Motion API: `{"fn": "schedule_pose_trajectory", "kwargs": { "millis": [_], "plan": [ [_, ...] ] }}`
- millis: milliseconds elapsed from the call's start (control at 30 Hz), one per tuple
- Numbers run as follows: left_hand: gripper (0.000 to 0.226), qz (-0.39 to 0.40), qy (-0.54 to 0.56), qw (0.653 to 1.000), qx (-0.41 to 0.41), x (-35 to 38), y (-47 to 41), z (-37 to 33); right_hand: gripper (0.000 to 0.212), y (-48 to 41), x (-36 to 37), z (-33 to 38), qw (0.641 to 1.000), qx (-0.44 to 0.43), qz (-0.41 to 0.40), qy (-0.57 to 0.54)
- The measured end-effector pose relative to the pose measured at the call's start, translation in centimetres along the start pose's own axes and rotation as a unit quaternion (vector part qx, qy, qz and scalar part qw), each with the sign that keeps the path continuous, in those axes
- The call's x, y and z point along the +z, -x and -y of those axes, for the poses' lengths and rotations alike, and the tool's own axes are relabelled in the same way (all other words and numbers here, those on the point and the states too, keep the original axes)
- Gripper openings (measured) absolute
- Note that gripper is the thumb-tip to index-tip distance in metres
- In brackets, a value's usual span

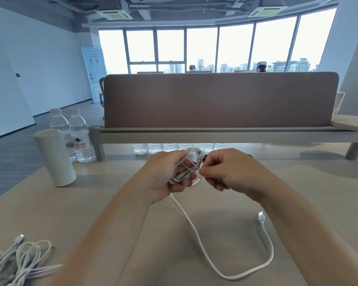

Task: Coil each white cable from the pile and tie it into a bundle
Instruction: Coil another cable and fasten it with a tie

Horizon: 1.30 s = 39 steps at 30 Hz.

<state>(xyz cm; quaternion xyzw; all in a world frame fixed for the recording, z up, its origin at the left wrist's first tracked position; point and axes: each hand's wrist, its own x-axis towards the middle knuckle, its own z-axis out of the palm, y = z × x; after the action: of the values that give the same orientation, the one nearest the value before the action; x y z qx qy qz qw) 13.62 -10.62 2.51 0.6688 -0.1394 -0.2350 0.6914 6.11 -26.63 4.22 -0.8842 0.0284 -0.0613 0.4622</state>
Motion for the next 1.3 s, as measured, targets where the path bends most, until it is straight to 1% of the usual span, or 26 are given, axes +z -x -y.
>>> {"fn": "schedule_pose_trajectory", "kwargs": {
  "millis": [133,333,400,567,667,833,933,1033,1100,1233,1300],
  "plan": [
    [0.033,0.010,0.014,1.000,0.008,0.0,0.1,-0.2,0.015,0.1,-0.2,-0.1,1.000,0.002,0.030,0.006],
    [0.040,0.018,0.032,0.999,0.011,0.1,0.4,-0.1,0.015,0.2,-0.7,-0.3,0.998,-0.001,0.062,-0.007],
    [0.039,0.025,0.025,0.999,0.019,0.2,0.6,-0.3,0.015,0.1,-0.9,-0.5,0.997,0.002,0.071,-0.014],
    [0.040,0.048,-0.047,0.997,0.033,0.2,1.8,-1.3,0.017,-0.4,-1.3,-1.5,0.989,0.064,0.111,-0.073],
    [0.035,0.067,-0.084,0.994,0.036,0.4,2.2,-1.7,0.013,-0.7,-1.5,-2.0,0.984,0.075,0.134,-0.089],
    [0.037,0.088,-0.172,0.980,0.052,1.0,2.1,-1.3,0.016,-0.8,-2.2,-2.9,0.976,0.095,0.163,-0.105],
    [0.030,0.103,-0.217,0.969,0.051,1.1,2.1,-1.0,0.021,-1.0,-2.6,-3.2,0.975,0.104,0.162,-0.114],
    [0.024,0.093,-0.230,0.968,0.044,1.2,2.1,-0.7,0.015,-1.1,-2.9,-3.4,0.975,0.105,0.146,-0.134],
    [0.026,0.090,-0.248,0.964,0.036,1.3,2.2,-0.6,0.014,-1.1,-3.1,-3.3,0.974,0.102,0.137,-0.147],
    [0.030,0.129,-0.280,0.951,0.012,2.0,3.0,-1.0,0.017,-1.0,-3.0,-2.9,0.973,0.092,0.124,-0.169],
    [0.033,0.144,-0.300,0.943,0.000,2.5,3.0,-0.9,0.019,-1.0,-2.9,-2.9,0.978,0.085,0.113,-0.154]
  ]
}}
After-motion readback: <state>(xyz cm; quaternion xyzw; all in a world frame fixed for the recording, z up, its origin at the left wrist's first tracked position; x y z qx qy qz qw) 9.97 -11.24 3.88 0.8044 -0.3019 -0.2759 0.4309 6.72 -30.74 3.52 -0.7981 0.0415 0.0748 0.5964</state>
